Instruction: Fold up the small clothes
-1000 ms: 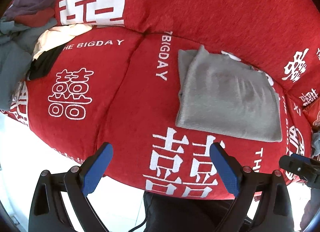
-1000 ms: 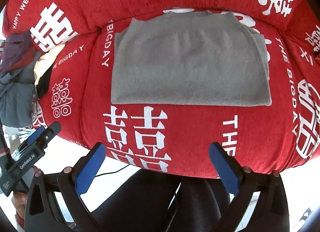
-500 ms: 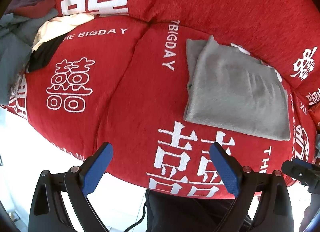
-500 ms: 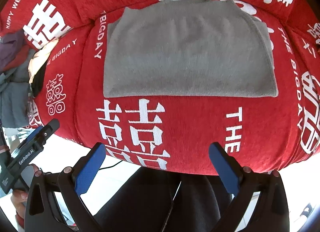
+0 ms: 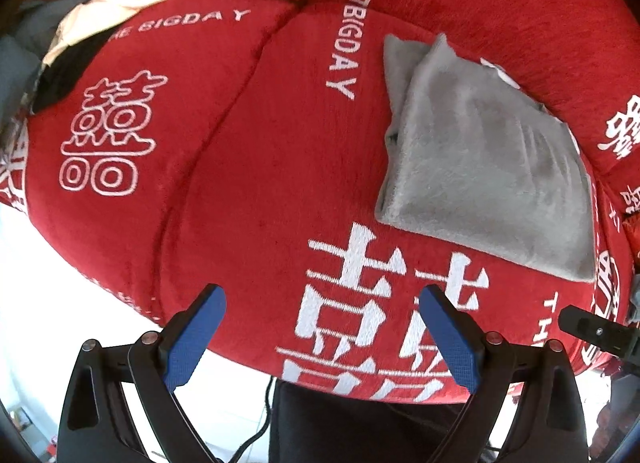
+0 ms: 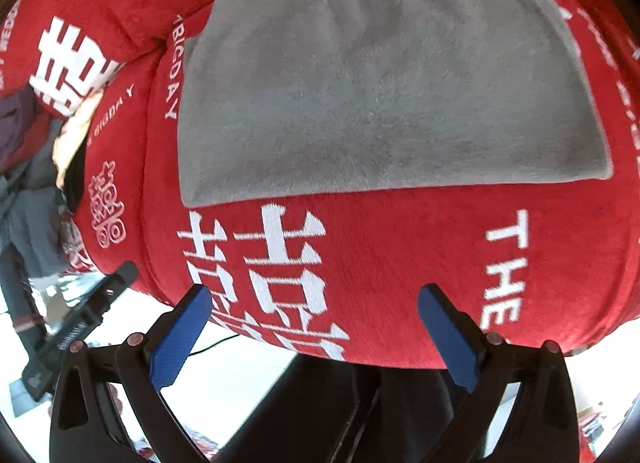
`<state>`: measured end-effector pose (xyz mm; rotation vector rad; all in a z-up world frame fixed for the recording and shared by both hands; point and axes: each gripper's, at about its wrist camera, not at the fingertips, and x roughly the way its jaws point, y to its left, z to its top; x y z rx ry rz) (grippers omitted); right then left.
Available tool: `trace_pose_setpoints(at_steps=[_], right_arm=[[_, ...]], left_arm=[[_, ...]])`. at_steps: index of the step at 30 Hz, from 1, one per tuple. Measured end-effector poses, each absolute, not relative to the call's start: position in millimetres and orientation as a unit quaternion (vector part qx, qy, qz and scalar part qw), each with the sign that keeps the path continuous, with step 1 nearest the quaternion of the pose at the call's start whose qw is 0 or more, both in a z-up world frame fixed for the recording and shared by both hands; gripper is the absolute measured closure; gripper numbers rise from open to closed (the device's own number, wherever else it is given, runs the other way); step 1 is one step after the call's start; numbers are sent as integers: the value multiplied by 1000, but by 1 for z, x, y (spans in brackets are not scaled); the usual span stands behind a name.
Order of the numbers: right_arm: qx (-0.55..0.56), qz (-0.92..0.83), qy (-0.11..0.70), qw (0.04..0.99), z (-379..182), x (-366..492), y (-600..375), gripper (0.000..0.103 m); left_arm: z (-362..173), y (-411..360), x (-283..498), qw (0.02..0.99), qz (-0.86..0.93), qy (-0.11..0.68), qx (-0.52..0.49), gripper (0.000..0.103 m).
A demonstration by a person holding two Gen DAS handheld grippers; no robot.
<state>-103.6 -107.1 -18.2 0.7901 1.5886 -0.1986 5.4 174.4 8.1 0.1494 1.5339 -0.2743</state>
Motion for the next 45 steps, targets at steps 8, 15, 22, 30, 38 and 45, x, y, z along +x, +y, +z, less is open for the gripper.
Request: trace_pose_setpoints(at_steps=[8,15,22,30,38,45], right_arm=[[316,-69,707,629,-44,-93,-121,0],[332,-67,706,621,-51,-73,-140,0],[353,-32,691,630,-58,-49,-132,0],[464,19,632,620,-75,-56,-122,0],[539,18,594,597,-96,-82,-123,0],[584,20,560,588,-107,-92,-133,1]], left_arm=[[-14,159,7,722,-83,687,26,6],[-16,149,-6,717,-73,692,-41,6],[-31,155,-14,710,-67,700,-44,6],[-55,169,-4,698,-62,713,-7,6],[-61,145,11,695,-82,714,32,6],[-63,116,13,691,-96,715,45,6]])
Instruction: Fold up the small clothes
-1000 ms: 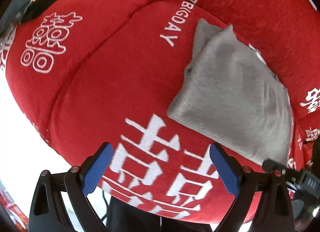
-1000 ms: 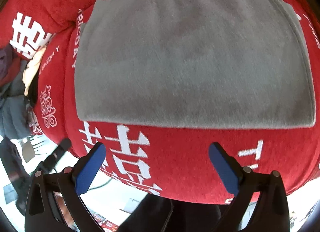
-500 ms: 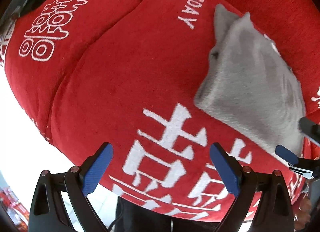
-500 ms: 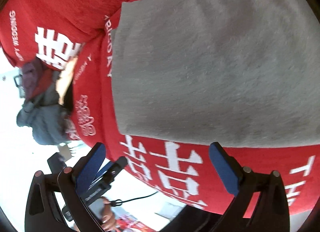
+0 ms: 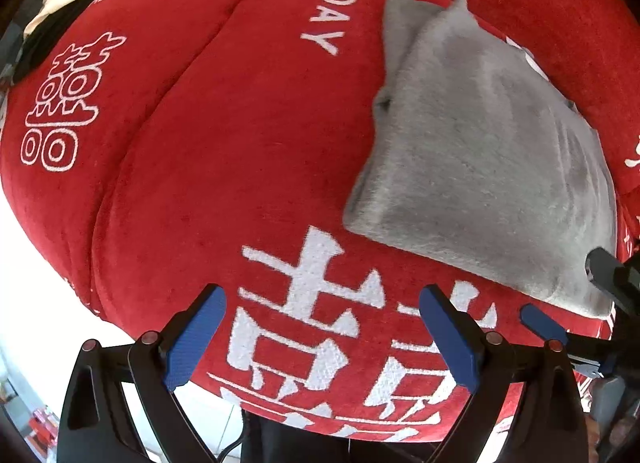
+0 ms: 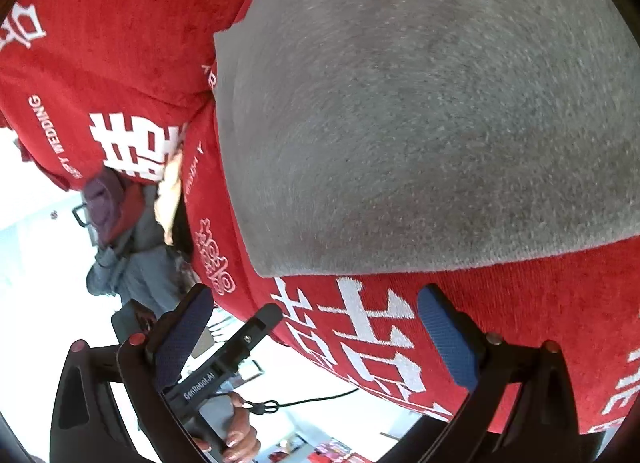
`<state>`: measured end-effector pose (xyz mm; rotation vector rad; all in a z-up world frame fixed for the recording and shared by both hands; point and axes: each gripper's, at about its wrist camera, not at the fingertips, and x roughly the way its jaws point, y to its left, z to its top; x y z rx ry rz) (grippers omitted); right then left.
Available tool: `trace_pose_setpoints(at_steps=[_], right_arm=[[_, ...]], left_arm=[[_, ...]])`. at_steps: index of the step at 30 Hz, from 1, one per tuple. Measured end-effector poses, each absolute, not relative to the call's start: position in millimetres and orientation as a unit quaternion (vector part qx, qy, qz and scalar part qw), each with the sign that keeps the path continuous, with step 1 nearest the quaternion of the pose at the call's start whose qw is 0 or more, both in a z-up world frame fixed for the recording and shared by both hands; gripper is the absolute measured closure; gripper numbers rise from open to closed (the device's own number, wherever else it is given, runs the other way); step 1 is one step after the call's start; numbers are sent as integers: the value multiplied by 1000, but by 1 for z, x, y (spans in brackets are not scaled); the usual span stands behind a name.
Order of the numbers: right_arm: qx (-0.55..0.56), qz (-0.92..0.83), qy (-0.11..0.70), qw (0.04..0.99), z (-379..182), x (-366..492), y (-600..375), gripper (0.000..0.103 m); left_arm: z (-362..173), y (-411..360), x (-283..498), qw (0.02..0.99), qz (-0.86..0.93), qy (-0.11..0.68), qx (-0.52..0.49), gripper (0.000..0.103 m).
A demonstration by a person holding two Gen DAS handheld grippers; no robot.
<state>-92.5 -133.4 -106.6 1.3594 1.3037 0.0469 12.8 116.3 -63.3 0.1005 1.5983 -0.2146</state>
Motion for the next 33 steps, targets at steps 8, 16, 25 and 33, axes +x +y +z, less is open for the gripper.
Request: trace_pose_setpoints(at_steps=[8,16,25,33], right_arm=[[614,40,542,572,-115,-104,-133,15],[629,4,506,591,-123,-113,-139,23],[665,11,461,587,-128,-95,-146,93],[639,51,461,614,-96,-88,-155,93]], left_arm=[[-70,95,9,685,-109,717,67,6],[-71,113,21,671,-156,720,-87,6],[-82,92,24,654,-199,707,-181,6],[-91,54,33,643,-214,684,-270,6]])
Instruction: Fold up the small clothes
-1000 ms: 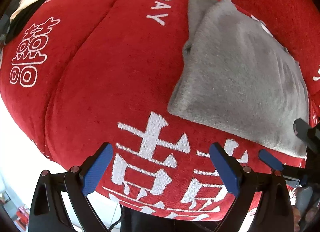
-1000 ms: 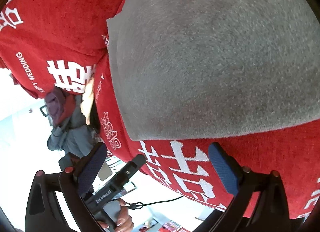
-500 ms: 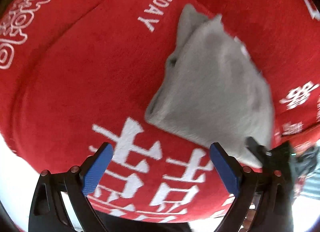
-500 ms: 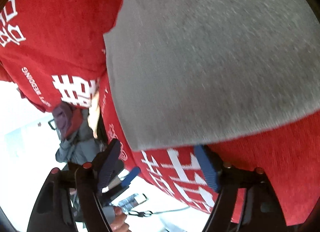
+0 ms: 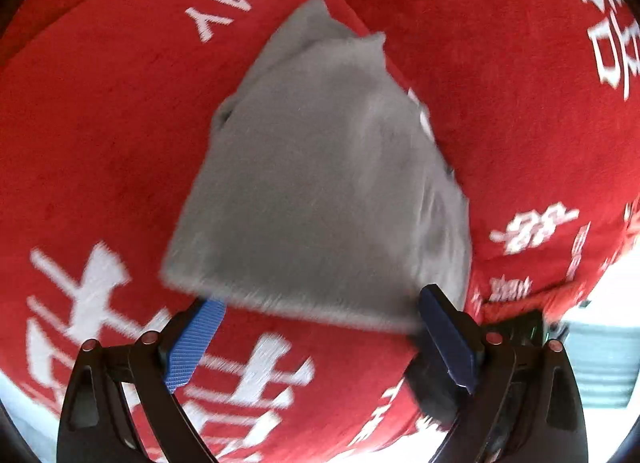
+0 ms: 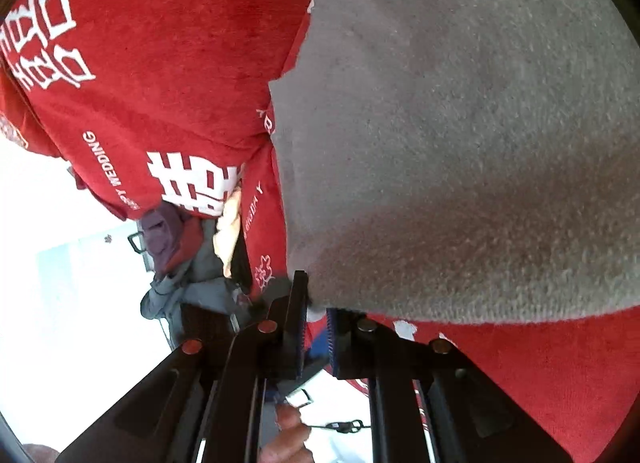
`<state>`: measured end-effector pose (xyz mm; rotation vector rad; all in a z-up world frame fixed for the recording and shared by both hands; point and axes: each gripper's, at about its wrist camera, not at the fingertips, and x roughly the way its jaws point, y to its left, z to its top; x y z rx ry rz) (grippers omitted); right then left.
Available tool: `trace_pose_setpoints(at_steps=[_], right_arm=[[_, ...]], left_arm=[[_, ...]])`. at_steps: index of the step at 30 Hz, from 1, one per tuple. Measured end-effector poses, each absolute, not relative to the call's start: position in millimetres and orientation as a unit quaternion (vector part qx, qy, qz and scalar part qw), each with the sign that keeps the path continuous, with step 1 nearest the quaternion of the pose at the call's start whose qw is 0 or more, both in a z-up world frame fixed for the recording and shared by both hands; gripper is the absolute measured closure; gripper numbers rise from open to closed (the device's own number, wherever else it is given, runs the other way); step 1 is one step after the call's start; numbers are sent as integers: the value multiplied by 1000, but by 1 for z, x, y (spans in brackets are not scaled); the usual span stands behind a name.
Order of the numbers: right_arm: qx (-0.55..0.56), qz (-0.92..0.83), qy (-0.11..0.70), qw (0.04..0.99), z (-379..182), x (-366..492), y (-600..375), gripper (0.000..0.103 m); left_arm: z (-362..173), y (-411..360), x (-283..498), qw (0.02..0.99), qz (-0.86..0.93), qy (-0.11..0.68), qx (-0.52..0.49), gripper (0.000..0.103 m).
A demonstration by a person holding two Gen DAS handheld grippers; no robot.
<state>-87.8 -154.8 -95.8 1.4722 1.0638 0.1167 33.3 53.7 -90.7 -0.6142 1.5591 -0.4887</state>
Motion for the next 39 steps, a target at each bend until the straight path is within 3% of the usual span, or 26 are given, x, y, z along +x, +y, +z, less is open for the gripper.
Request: trace_pose_setpoints(at_steps=[2,3,5,6,8,13,14,16,19,25,30,32,39], right_arm=[[631,54,472,613,-98,-89,-153,93],[626,56,479,613,-99,-90,-151,93],[618,59,490,612,-101,-91,-148,93],[614,60,495,612,-102,-92,-146,93],[592,66,519,613,-99,-92,-143,93],[503,66,573,644,-71,-92,-158,85],[489,64,577,651,-65,-91,-164,64],[461,52,584,666,-53,-83,-184,33],[433,46,594,676,-44,-60,-206,32],[358,112,657,654,-42,41,-201,22],[287,171,705,625,-55,115,-154,12],[256,188,719,619,-60,133,-133,3],[129,209,768,591,-92,175,-60,2]], left_arm=[[-92,51,41,654,-191,679,-273,9],[-93,49,45,663,-172,680,-263,16],[-98,49,51,670,-146,686,-246,46],[-98,51,53,677,-136,682,-243,54],[-95,51,58,690,-132,673,-231,90],[-72,25,61,755,-146,632,-96,91],[-65,13,57,771,-156,616,-45,91],[-54,-11,42,798,-177,573,64,91],[-41,-31,20,815,-213,512,169,91],[-31,-46,3,821,-253,445,252,91],[-28,-40,-3,819,-268,427,274,91],[-24,-39,-4,818,-270,426,276,91],[-24,-42,-13,817,-277,416,287,91]])
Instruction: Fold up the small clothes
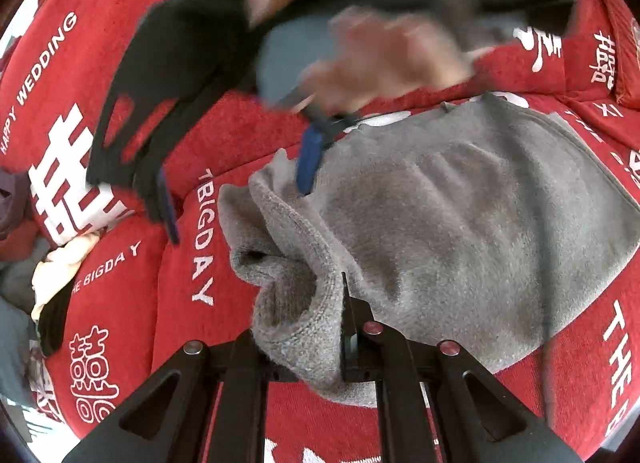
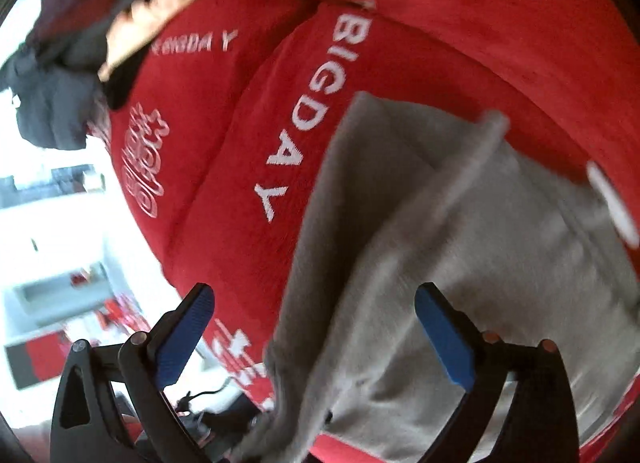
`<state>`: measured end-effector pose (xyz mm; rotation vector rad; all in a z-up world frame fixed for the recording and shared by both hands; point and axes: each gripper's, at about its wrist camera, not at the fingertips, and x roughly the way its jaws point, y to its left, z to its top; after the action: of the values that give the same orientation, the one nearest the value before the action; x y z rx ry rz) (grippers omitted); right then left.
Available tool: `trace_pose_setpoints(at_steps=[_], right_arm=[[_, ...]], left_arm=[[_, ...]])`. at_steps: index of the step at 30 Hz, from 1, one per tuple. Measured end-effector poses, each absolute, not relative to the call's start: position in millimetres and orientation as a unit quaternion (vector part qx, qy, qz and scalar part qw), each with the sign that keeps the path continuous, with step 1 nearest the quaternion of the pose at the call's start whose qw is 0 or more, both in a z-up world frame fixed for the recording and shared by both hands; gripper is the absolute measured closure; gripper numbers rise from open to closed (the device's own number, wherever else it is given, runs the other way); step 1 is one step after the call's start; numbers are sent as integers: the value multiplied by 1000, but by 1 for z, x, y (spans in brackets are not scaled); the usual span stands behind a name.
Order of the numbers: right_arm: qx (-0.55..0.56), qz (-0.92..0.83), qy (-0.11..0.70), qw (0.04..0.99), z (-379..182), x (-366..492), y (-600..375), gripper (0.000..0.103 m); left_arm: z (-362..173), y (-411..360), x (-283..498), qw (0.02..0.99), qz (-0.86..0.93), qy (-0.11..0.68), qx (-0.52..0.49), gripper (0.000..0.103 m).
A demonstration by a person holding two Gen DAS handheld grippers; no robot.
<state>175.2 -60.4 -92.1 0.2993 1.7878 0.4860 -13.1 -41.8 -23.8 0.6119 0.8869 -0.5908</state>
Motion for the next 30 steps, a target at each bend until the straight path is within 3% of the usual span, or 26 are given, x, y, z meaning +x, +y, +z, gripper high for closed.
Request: trace_pose_setpoints(at_steps=[3,4,6,7,16,22,30], right_arm=[[69,195,786,582,-106,179,-41,3],[53,189,788,584,-108,179,-38,11],[22,173,787,591,-110,176,-38,59],[-3,157,781,605,-109,174,-43,88],[225,209,649,696,-34,113,-158,89],[319,190,559,741,11,48,-256,89],[388,86,515,759,-6,-39,-372,89]], left_arm=[[-23,-43,-15,817,-281,411,292,91],[-23,-44,-15,816,-282,409,294,91],[-21,-45,-18,816,-284,407,297,91],[-20,-46,-18,816,-284,407,297,91],[25,-71,-37,804,-351,403,259,91],[61,-121,-79,788,-421,369,256,91],[54,-205,-132,745,-497,356,267,91]])
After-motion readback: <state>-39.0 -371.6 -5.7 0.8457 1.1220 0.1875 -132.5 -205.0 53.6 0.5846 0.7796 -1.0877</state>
